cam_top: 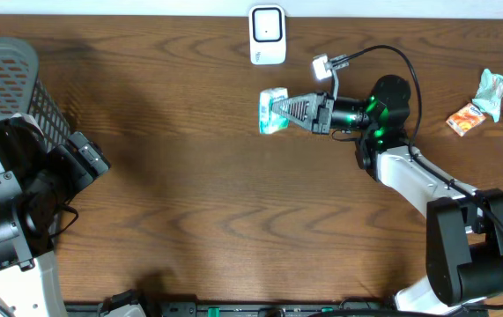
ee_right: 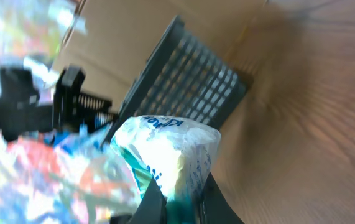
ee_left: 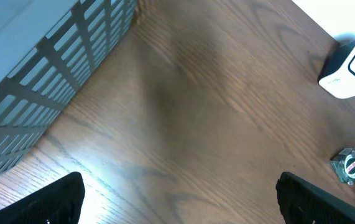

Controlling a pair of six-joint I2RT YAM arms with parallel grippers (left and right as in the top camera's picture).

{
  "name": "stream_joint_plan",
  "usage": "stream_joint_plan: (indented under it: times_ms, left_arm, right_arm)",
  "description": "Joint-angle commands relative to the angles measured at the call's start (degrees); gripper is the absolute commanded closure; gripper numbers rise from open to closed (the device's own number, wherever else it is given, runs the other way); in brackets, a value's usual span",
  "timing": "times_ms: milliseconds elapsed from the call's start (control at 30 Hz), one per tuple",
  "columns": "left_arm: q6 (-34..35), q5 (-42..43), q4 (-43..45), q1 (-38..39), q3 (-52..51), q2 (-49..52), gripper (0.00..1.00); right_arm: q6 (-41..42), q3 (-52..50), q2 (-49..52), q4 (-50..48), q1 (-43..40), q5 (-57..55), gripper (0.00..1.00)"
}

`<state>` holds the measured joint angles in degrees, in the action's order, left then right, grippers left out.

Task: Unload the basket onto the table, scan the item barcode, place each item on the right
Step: 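Carry the white-and-teal pack up to the scanner face and hold it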

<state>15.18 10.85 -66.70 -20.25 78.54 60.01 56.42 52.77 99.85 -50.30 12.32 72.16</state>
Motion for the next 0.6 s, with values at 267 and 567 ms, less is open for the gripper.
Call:
stream_joint_plan:
  times_ms: [267,567]
  left_arm:
    - [0.1,0.5,-0.1,-0.3,0.9,0.0,0.02]
    - [0.1,0.5,-0.1,-0.3,0.9,0.0,0.02]
  right_arm:
    - [-10.5,0.0,-0.1,12.5,3.1,-8.5,0.99]
    - [-40.6,9.5,-0.1,54.3,14.6,-62.0,0.99]
